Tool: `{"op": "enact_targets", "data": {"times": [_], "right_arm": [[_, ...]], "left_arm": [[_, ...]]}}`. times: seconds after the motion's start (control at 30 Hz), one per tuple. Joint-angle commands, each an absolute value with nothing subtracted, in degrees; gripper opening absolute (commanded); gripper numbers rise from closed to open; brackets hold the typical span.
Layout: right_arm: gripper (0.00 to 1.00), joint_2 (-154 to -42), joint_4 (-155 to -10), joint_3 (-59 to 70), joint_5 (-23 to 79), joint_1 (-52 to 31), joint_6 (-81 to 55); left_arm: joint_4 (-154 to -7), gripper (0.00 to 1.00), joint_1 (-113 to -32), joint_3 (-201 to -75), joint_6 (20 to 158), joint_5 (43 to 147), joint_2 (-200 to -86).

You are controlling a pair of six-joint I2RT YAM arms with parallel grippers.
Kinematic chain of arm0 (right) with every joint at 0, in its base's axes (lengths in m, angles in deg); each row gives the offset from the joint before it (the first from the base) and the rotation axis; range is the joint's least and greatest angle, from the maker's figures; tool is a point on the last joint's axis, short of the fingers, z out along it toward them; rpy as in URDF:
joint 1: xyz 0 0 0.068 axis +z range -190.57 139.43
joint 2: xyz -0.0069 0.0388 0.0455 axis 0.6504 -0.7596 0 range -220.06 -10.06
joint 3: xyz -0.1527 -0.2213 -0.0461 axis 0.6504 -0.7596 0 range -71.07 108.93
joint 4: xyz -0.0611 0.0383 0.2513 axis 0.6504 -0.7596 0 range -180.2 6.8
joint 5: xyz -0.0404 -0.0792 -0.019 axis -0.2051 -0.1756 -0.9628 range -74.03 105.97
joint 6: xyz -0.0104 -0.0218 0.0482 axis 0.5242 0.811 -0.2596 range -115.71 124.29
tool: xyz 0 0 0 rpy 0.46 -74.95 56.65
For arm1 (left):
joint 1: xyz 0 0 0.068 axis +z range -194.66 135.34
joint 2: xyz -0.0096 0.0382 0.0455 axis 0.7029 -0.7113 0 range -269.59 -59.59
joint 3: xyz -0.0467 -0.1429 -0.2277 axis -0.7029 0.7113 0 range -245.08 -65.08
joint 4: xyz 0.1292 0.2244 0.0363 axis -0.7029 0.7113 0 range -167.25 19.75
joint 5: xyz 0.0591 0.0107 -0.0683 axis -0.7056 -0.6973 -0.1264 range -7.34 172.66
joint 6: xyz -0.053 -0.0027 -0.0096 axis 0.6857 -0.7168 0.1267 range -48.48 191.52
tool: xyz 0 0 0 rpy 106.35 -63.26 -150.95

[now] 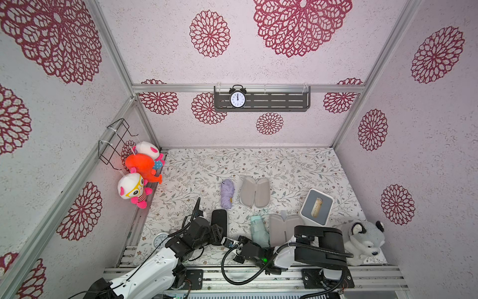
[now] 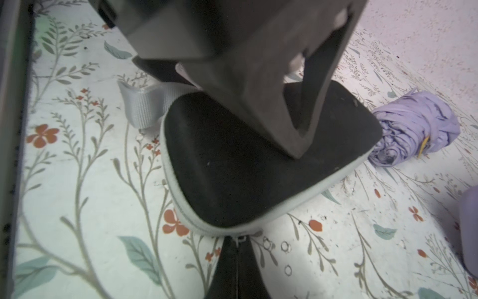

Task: Put umbrellas into zippered umbrella sleeves
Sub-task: Zip the zipper on the umbrella sleeve.

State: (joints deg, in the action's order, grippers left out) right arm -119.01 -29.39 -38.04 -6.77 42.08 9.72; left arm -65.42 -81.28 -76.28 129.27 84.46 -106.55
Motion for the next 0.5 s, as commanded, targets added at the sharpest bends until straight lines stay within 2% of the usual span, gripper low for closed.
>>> {"op": "enact_targets", "data": {"times": [0.0,0.13,0.47], "right_arm": [[0.0,-117.3,-30.0,-39.1,-6.4,43.4,9.4],[0.0,-117.1,-30.1,-38.9,-6.7,44.4,9.2],[0.0,-116.2,-29.9,-39.6,-9.3,47.3,8.5]], "left_arm": [[-63.9,0.64,-81.7,-75.1,130.3,83.7,-107.6],[-65.6,0.52,-81.8,-75.0,130.4,84.3,-109.8],[-65.5,0.52,-81.7,-75.0,132.0,82.0,-109.8]]}}
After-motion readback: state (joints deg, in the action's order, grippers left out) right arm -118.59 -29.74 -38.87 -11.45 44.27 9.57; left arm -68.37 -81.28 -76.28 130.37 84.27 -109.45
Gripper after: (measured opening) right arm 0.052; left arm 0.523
